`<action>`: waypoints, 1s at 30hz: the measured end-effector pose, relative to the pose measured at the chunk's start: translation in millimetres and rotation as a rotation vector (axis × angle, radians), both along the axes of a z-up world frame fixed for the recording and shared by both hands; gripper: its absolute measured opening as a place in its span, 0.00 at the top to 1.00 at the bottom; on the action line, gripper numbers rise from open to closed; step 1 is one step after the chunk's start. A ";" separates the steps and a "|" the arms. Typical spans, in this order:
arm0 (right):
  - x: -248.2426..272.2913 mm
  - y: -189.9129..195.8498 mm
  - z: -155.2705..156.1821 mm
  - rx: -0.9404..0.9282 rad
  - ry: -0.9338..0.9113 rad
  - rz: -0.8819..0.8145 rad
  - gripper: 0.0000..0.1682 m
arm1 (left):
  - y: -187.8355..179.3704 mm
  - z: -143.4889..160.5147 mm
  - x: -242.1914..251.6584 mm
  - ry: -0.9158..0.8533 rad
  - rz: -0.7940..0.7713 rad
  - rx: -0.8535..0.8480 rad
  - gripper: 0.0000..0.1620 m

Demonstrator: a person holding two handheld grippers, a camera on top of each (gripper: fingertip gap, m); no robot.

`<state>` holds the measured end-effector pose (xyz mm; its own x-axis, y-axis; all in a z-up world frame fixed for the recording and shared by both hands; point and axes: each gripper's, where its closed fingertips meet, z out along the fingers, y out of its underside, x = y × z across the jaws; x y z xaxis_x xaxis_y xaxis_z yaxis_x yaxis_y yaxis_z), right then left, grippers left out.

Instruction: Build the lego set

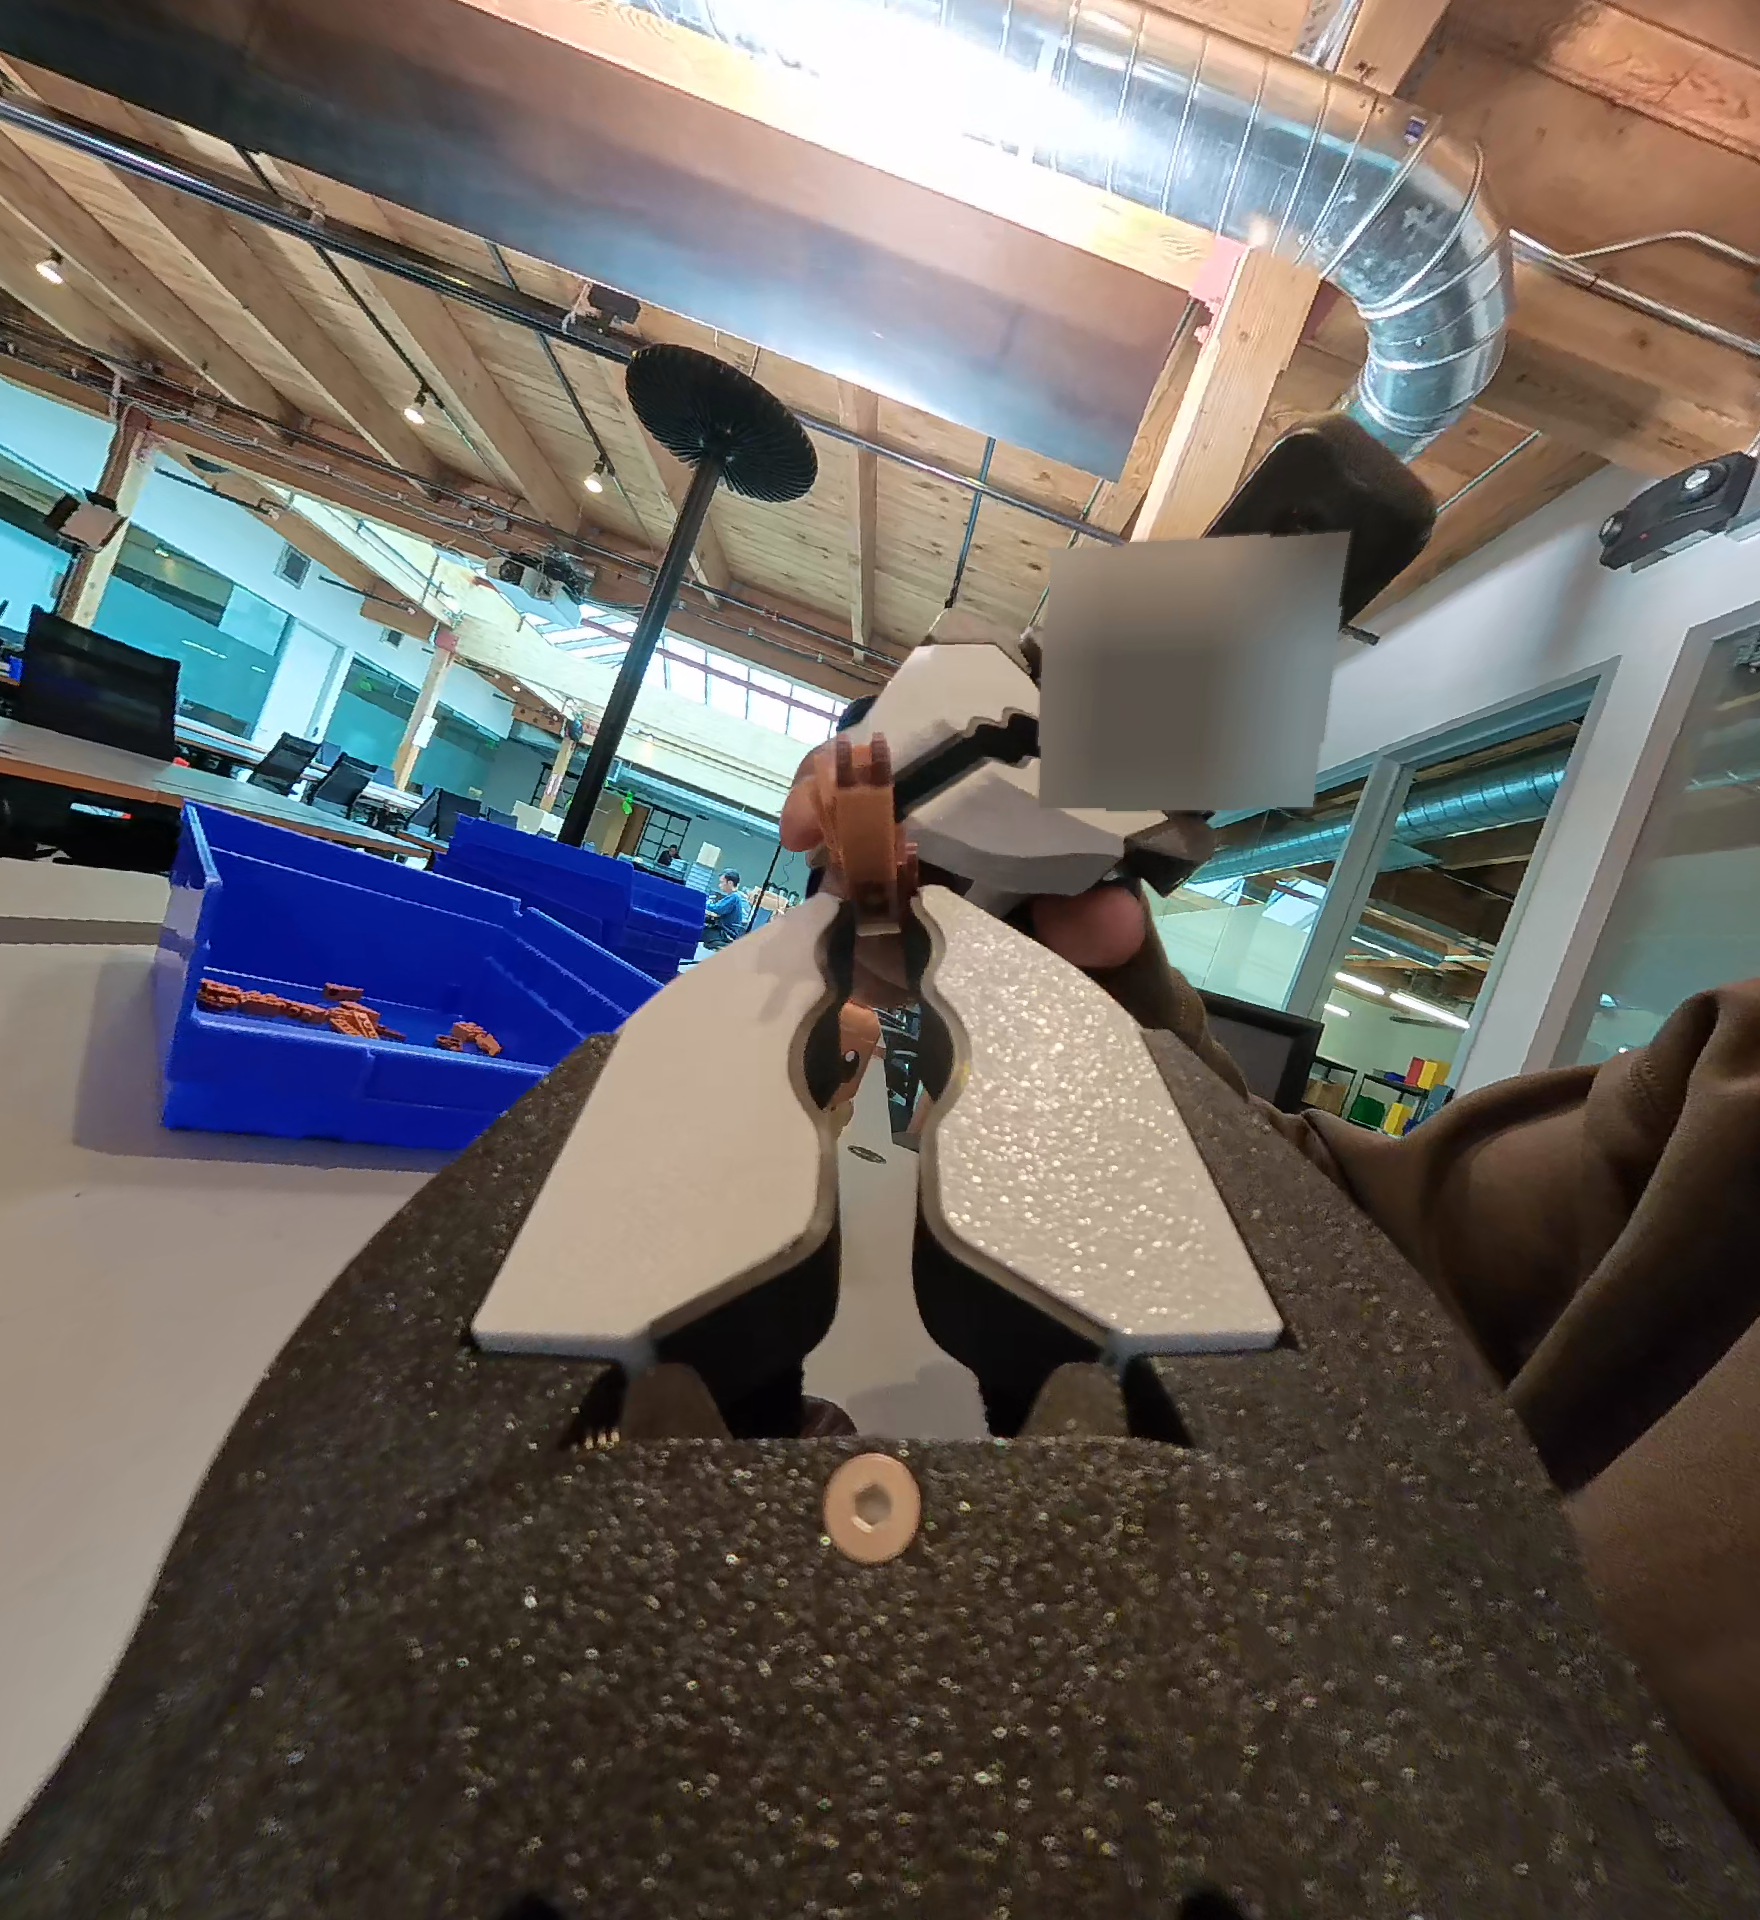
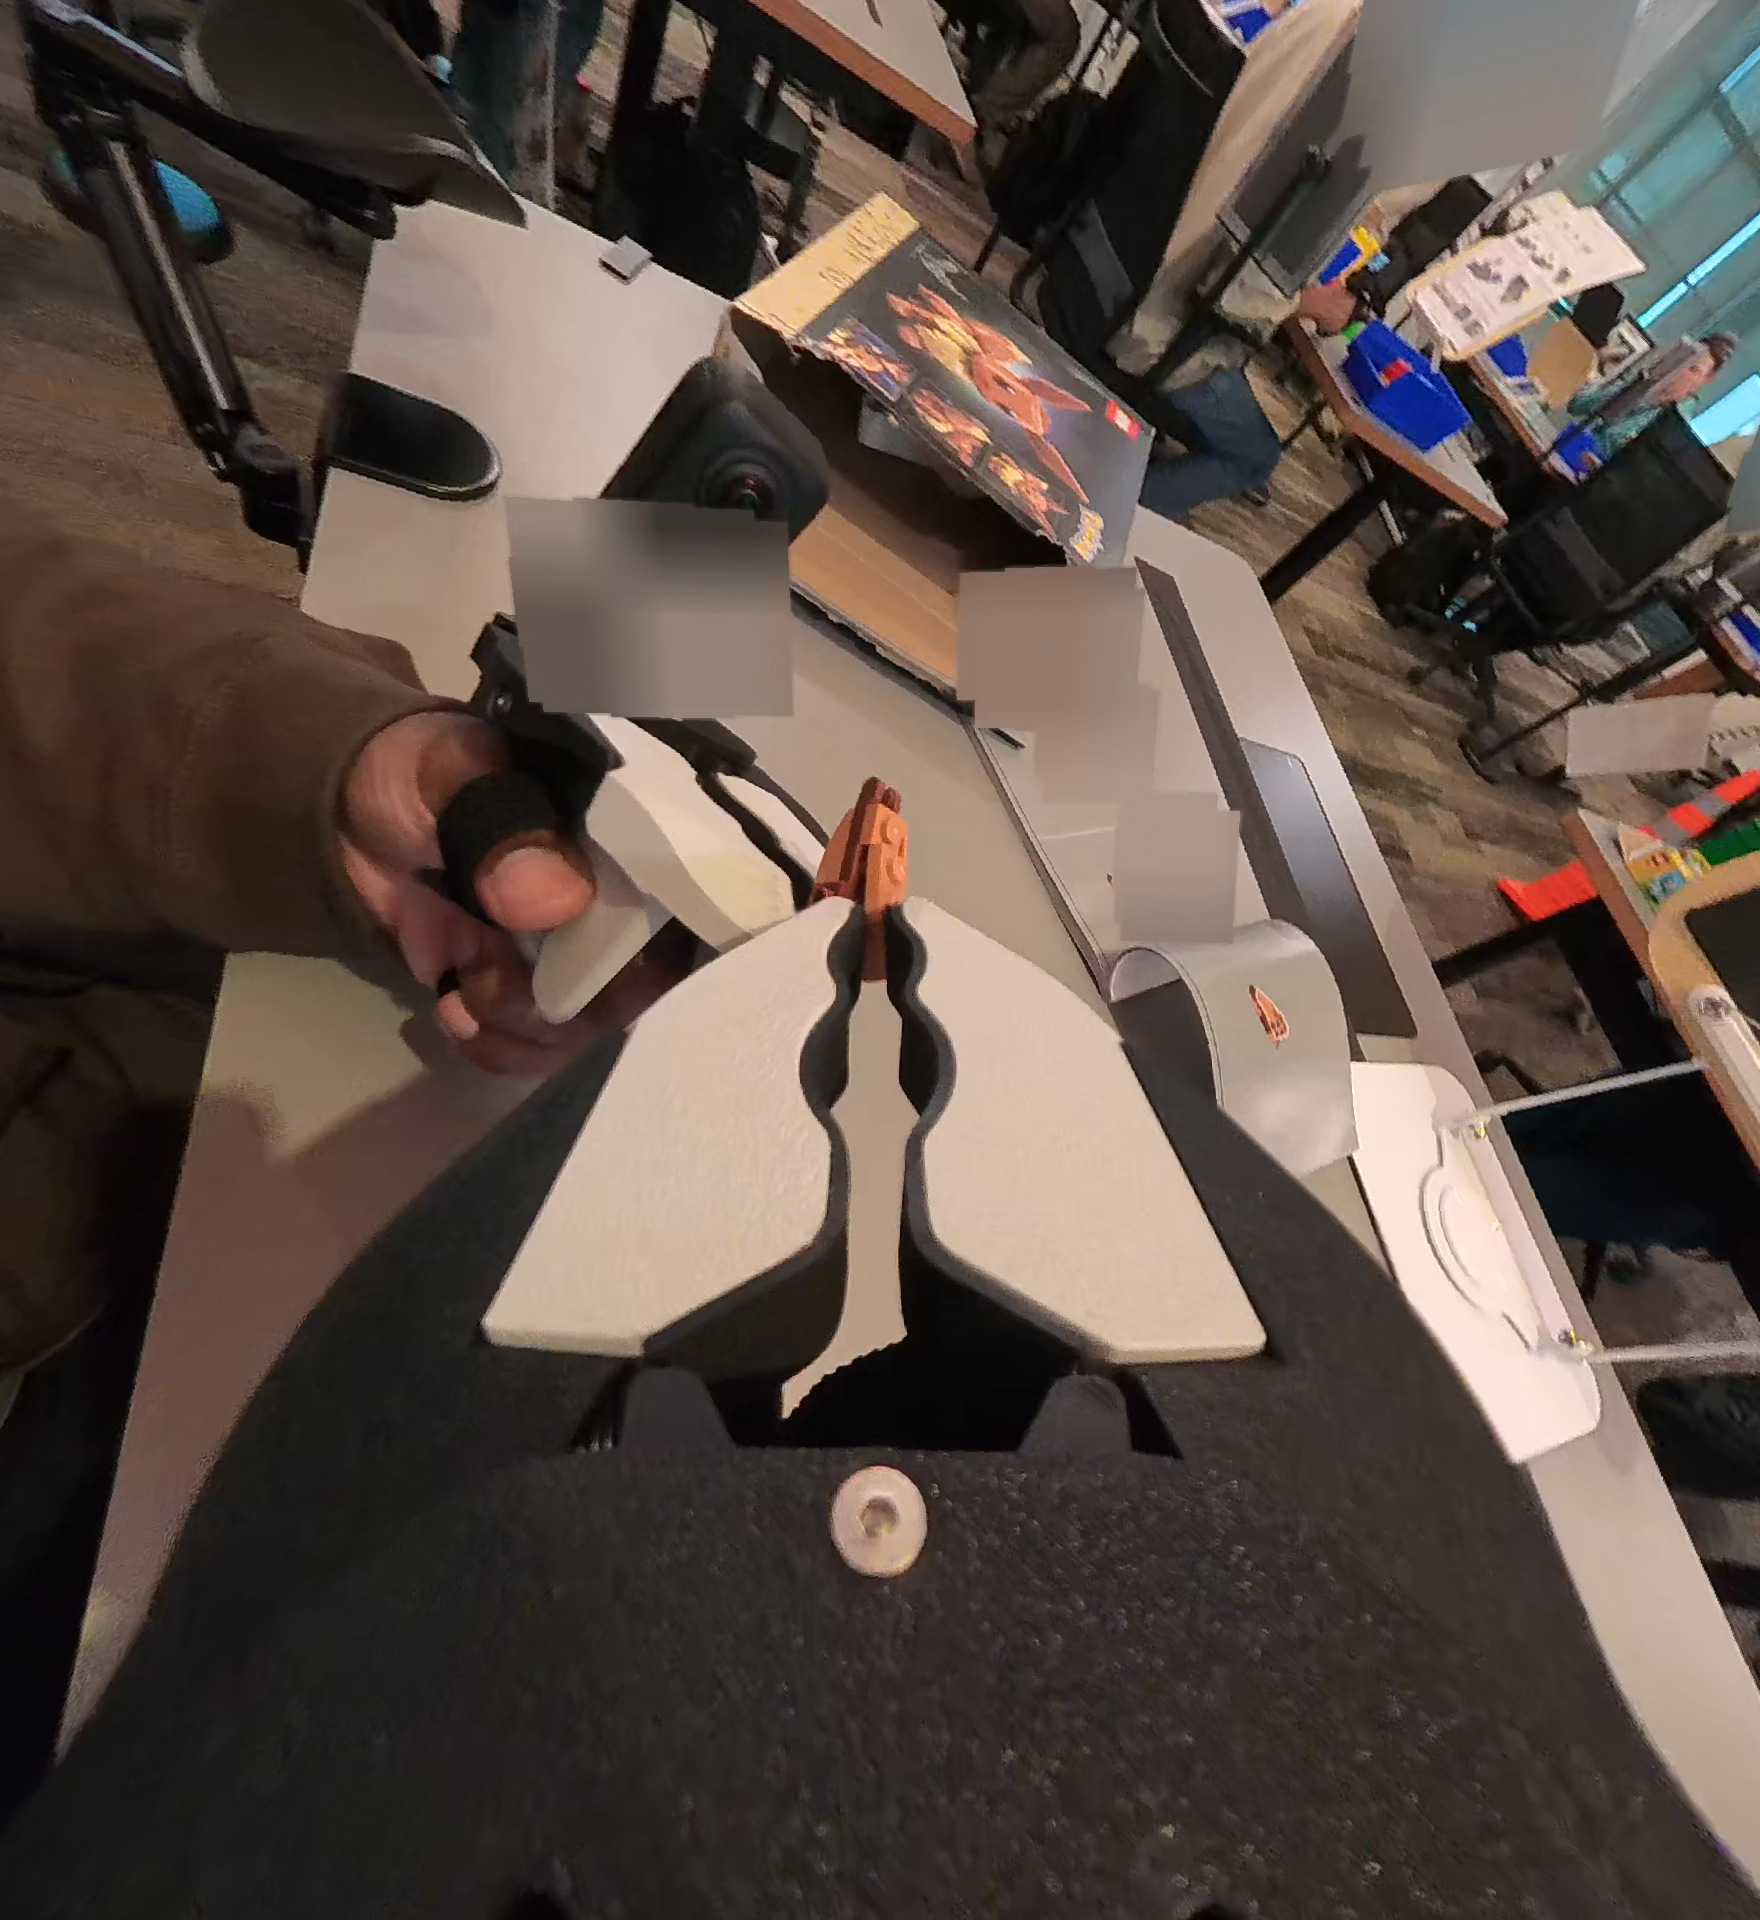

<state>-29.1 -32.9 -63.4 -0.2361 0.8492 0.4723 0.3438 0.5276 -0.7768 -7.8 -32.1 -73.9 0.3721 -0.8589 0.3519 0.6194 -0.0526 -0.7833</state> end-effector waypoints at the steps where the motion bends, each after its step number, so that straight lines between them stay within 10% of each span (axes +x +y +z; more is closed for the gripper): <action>1: 1.0 -2.7 0.0 -0.005 -0.003 0.025 0.99 | -0.1 0.2 0.2 0.000 0.000 0.000 0.94; 14: 10.1 11.3 -12.9 -0.069 0.014 -0.004 0.95 | 5.6 -1.6 -17.4 -0.005 0.062 -0.029 0.94; 30: -31.0 127.7 -159.4 -0.321 -0.183 -0.451 0.89 | 8.5 -2.0 -75.4 -0.029 0.187 -0.080 0.94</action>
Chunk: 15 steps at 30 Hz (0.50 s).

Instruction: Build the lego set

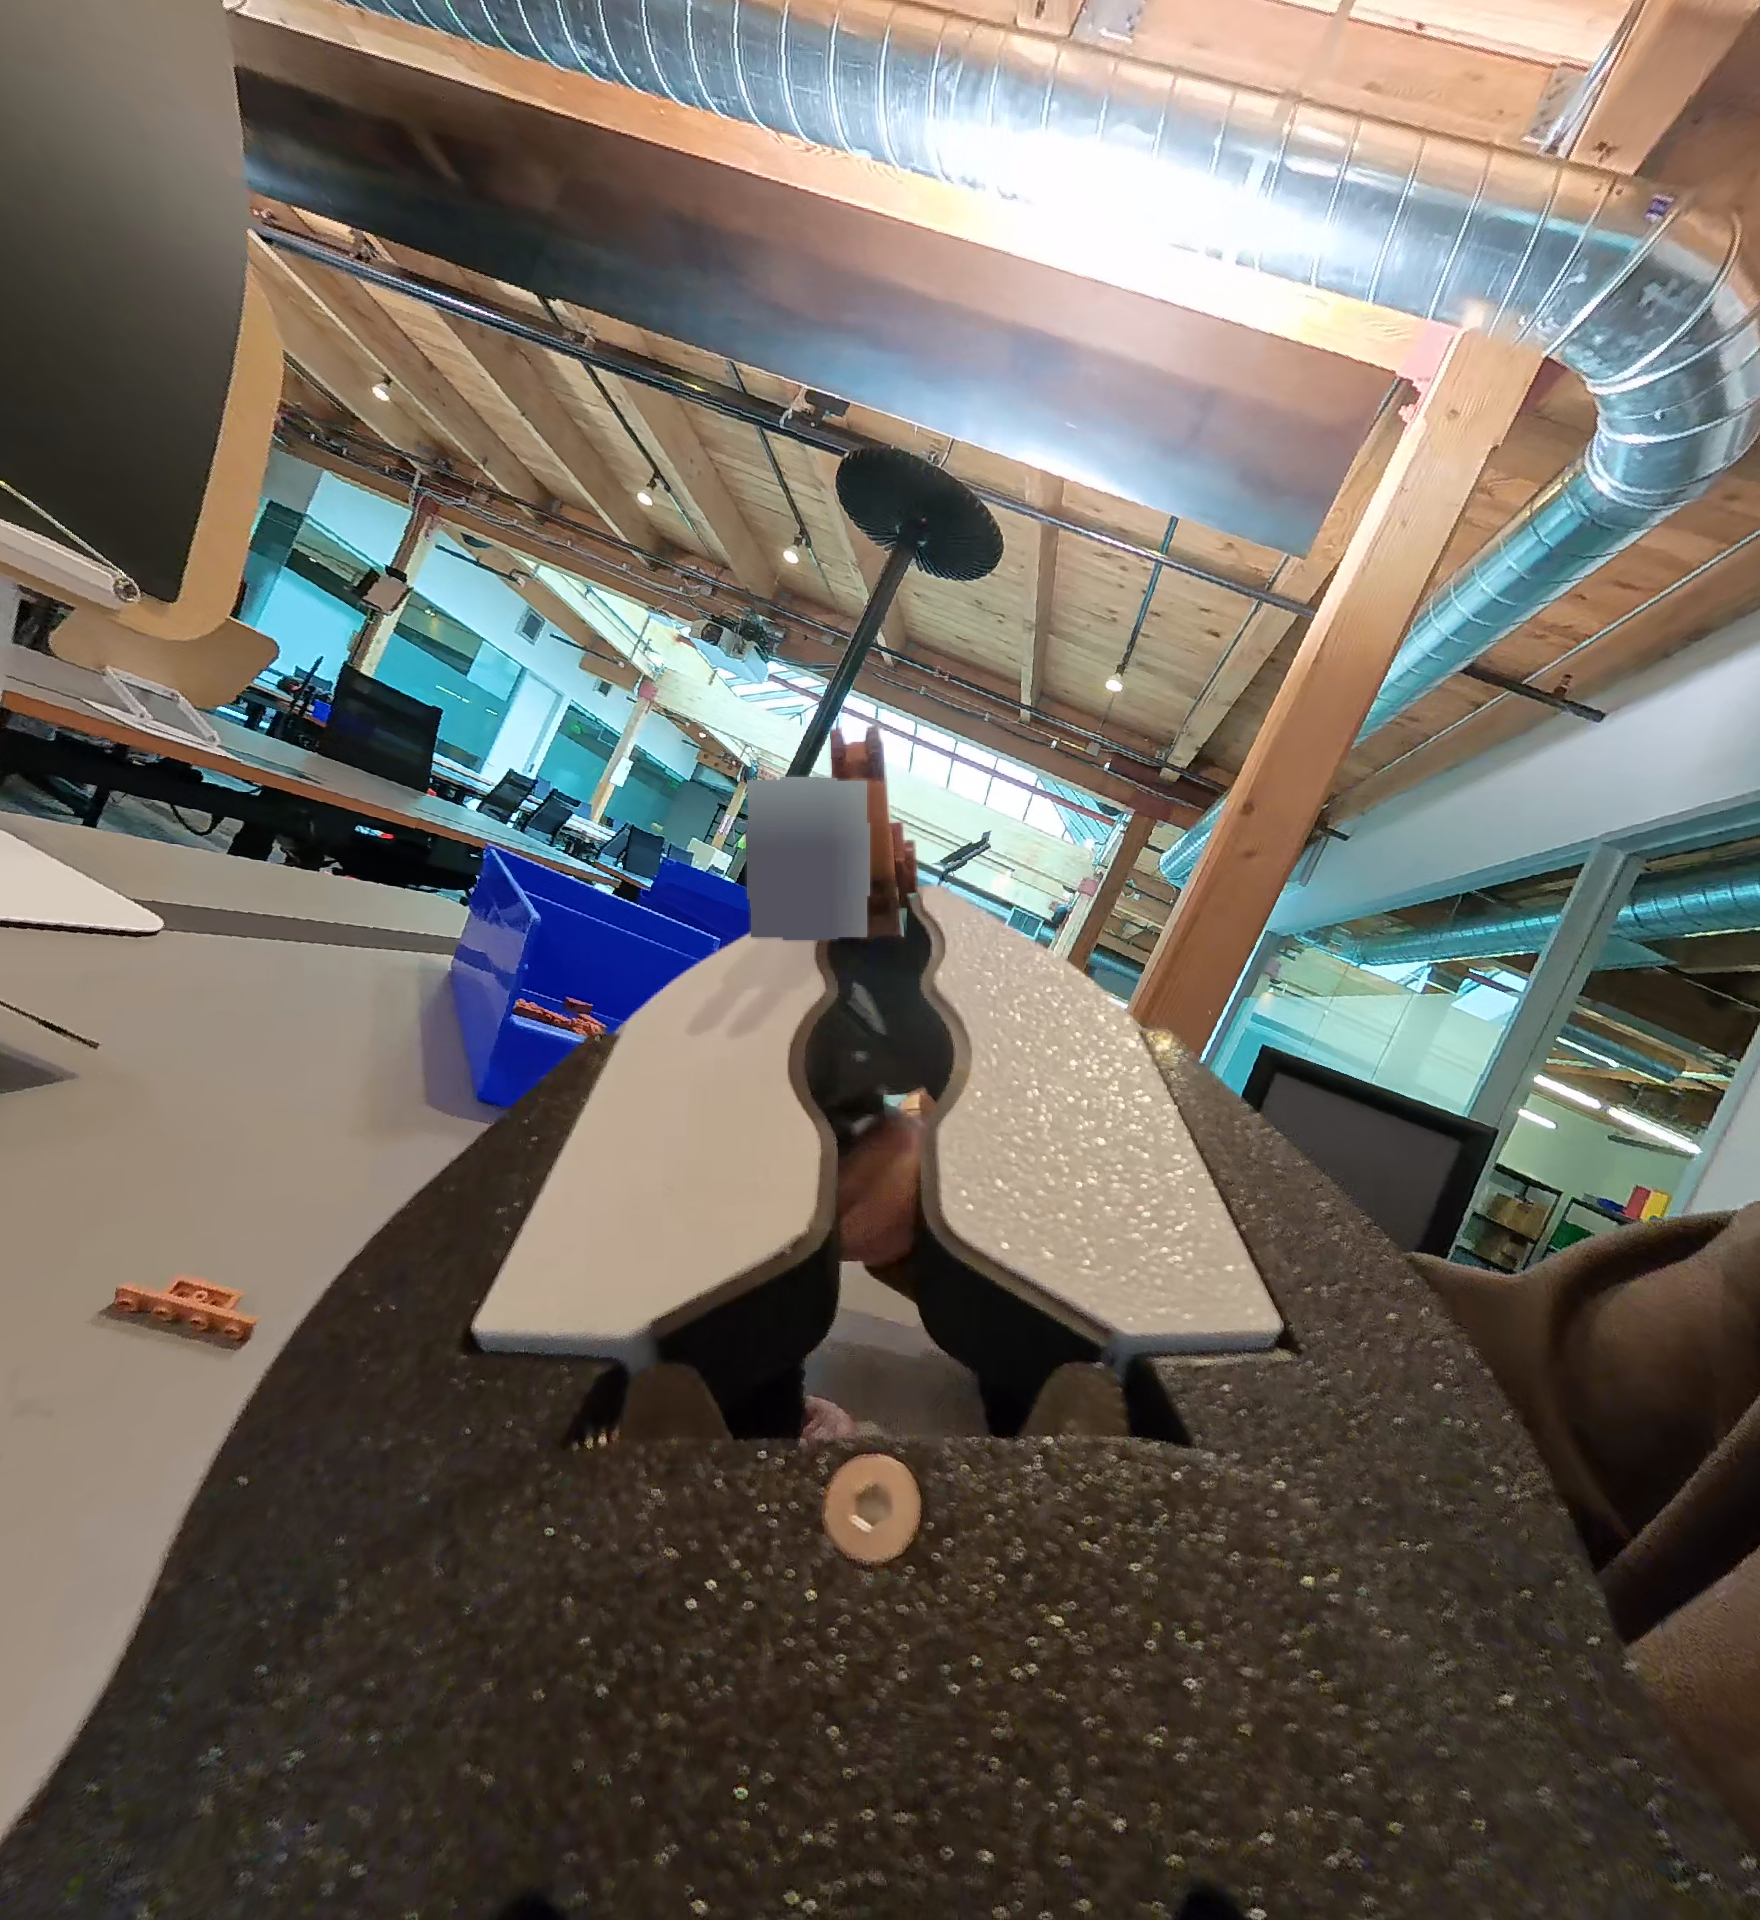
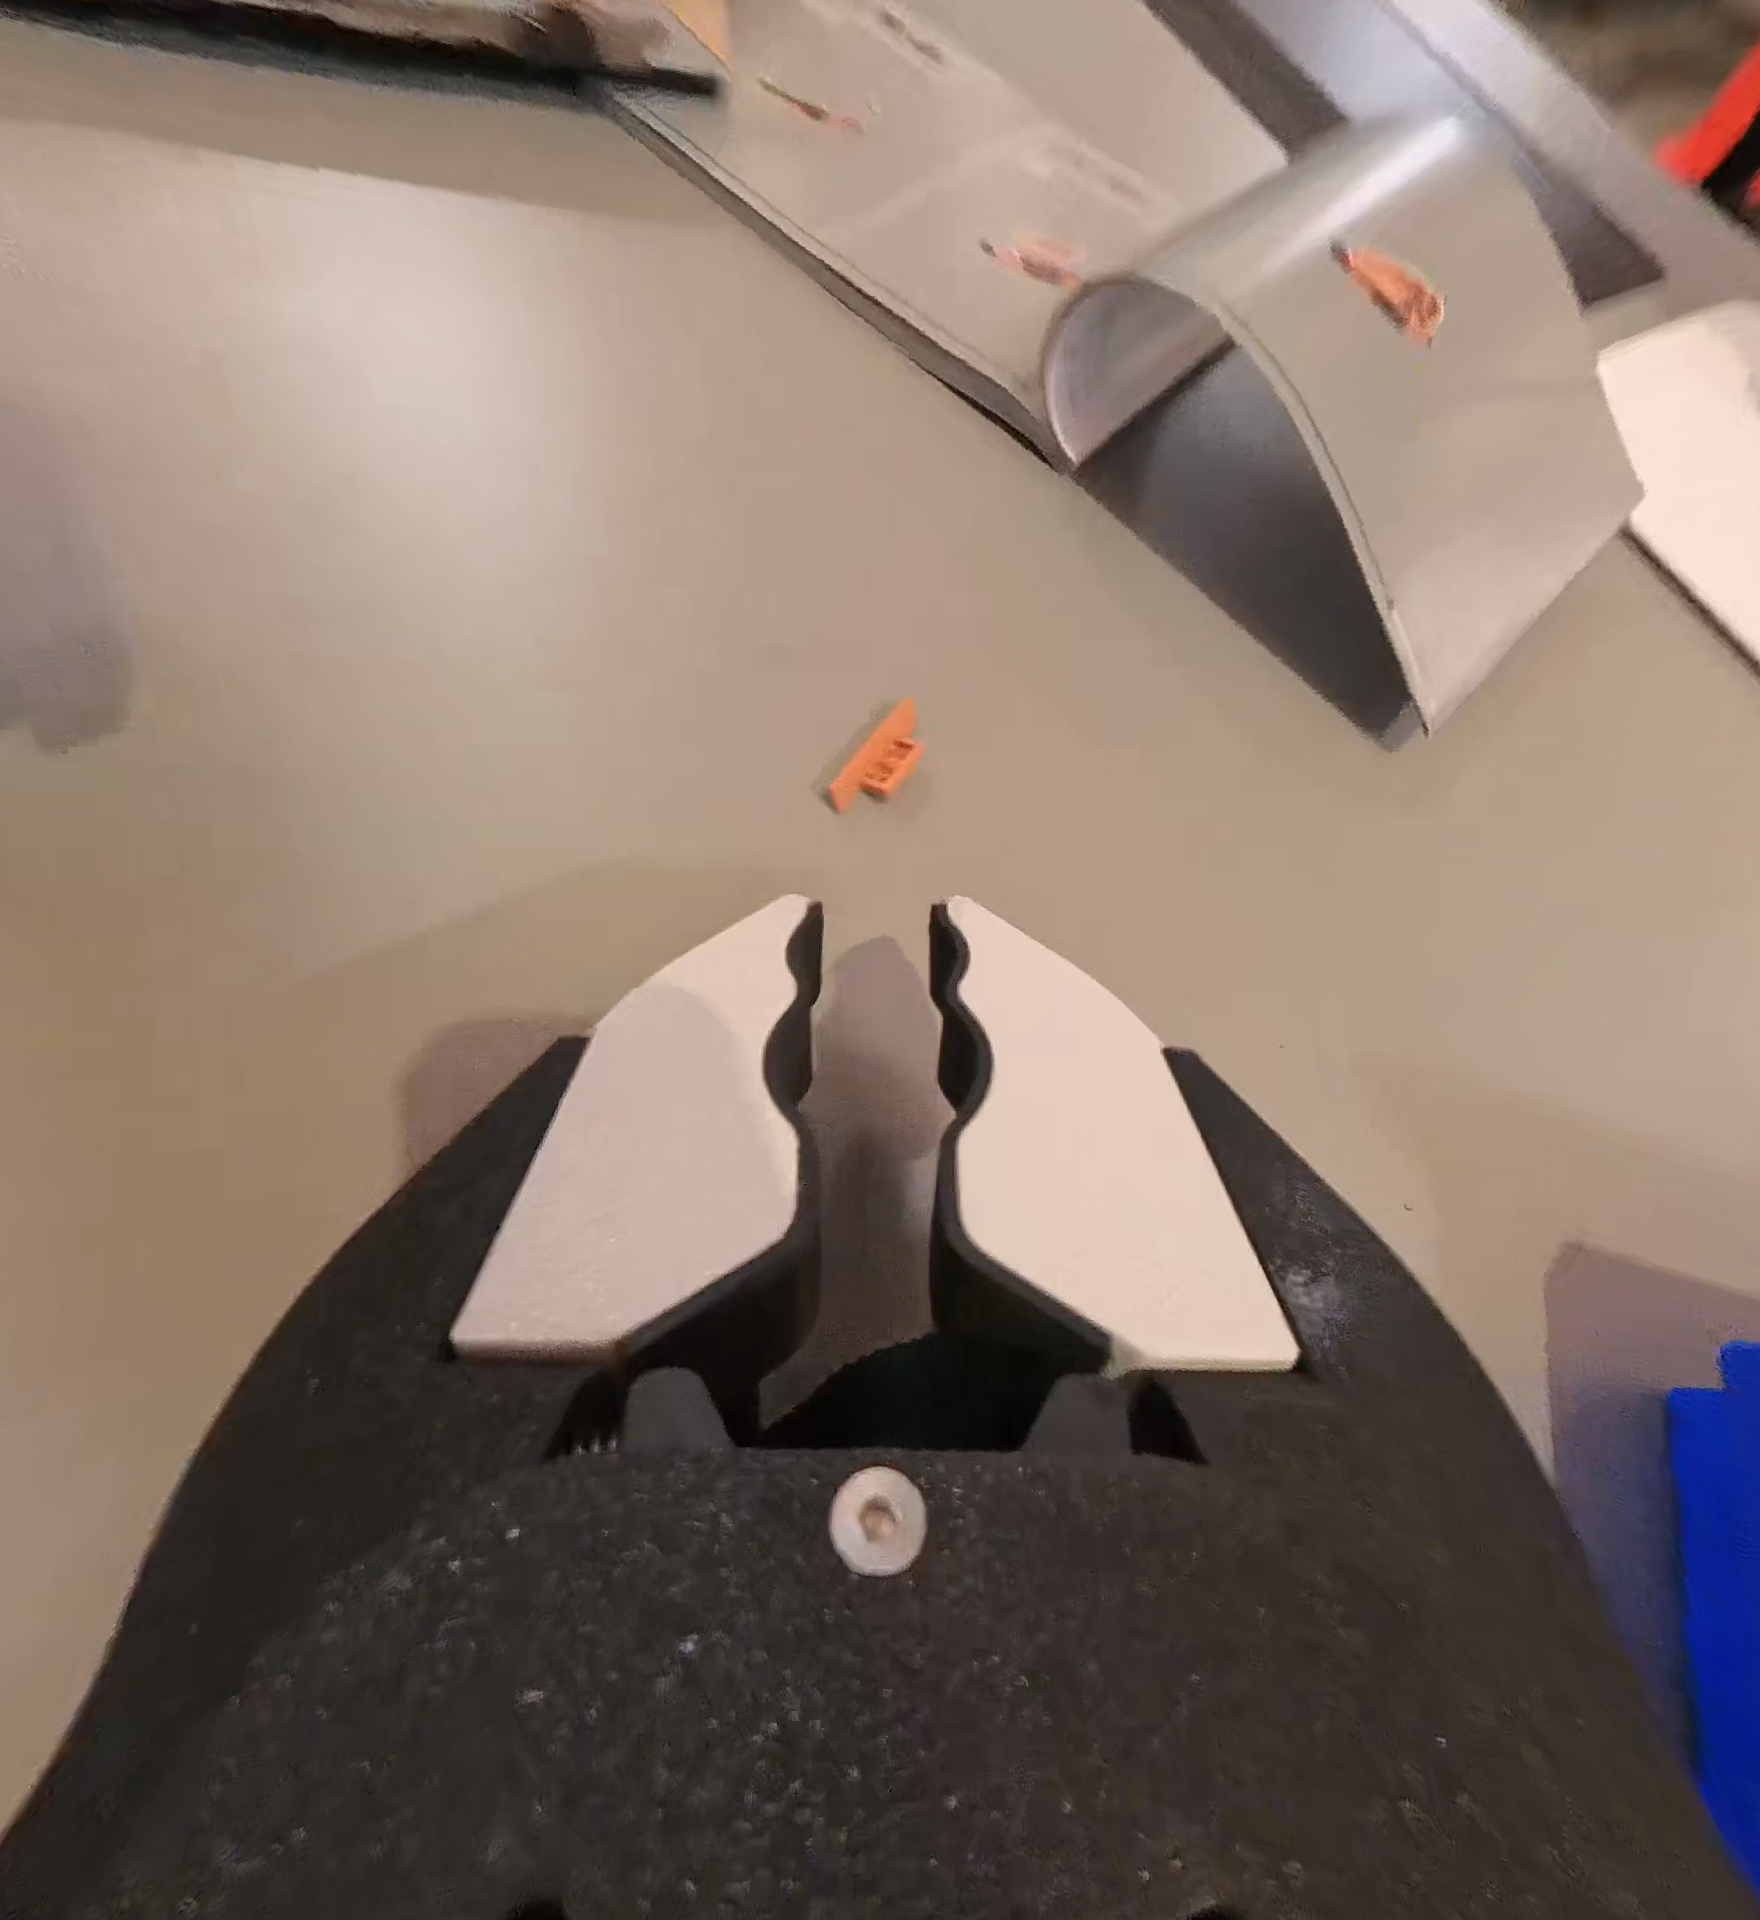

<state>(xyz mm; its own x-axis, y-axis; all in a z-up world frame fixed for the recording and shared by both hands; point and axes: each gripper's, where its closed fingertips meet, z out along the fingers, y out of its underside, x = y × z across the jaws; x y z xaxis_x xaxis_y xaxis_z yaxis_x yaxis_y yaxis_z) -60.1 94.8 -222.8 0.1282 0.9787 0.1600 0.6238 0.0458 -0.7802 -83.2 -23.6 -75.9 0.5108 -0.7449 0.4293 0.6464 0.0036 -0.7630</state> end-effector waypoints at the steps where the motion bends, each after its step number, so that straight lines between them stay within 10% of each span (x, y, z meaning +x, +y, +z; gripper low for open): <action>1: -4.8 6.0 -5.2 -0.039 -0.025 -0.040 0.89 | 0.1 -0.3 0.3 0.006 0.002 -0.001 0.94; 15: -40.6 13.1 -23.2 -0.194 -0.091 -0.189 0.90 | -2.5 3.3 -2.7 -0.029 -0.014 0.010 0.94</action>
